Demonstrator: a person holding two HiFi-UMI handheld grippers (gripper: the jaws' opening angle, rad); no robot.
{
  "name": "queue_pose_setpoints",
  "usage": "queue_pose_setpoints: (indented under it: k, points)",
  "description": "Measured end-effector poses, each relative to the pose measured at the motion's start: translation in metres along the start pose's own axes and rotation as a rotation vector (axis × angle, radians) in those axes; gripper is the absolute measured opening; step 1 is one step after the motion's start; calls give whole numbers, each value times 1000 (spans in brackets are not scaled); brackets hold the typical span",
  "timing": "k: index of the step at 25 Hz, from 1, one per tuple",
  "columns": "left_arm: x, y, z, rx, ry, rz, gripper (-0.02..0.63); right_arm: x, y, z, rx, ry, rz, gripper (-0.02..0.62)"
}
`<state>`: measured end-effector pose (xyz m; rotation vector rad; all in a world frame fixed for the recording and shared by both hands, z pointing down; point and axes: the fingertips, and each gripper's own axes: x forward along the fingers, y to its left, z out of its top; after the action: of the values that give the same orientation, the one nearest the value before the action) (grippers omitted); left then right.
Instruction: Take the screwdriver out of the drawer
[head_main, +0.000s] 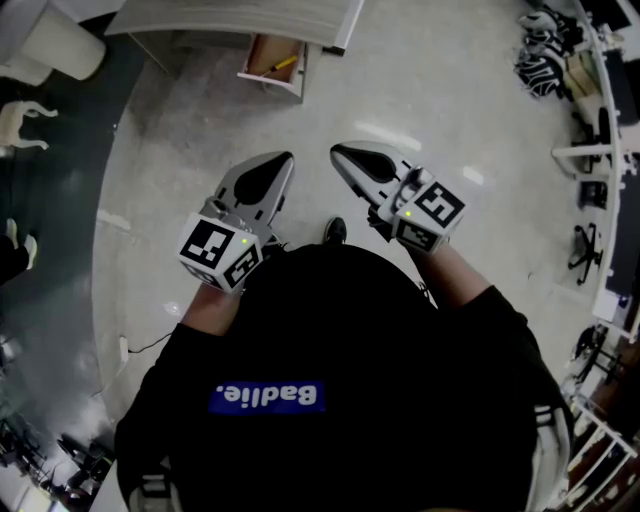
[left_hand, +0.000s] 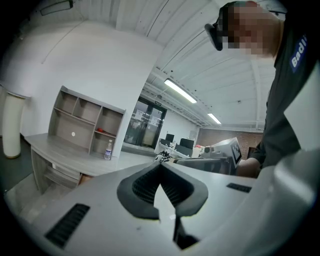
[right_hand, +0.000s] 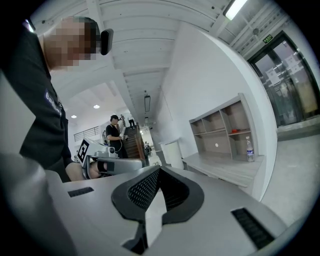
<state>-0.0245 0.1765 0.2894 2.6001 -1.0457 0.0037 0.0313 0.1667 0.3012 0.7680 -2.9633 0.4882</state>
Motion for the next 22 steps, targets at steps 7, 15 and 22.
queue_pose_setpoints:
  k: [7, 15, 22]
  points:
    - [11, 1, -1, 5, 7, 19, -5, -4, -5, 9, -63, -12, 18, 31]
    - [26, -7, 5, 17, -13, 29, -5, -14, -15, 18, -84, -24, 47, 31]
    - [52, -13, 14, 31, -22, 65, -5, -31, -40, 23, -86, -20, 72, 31]
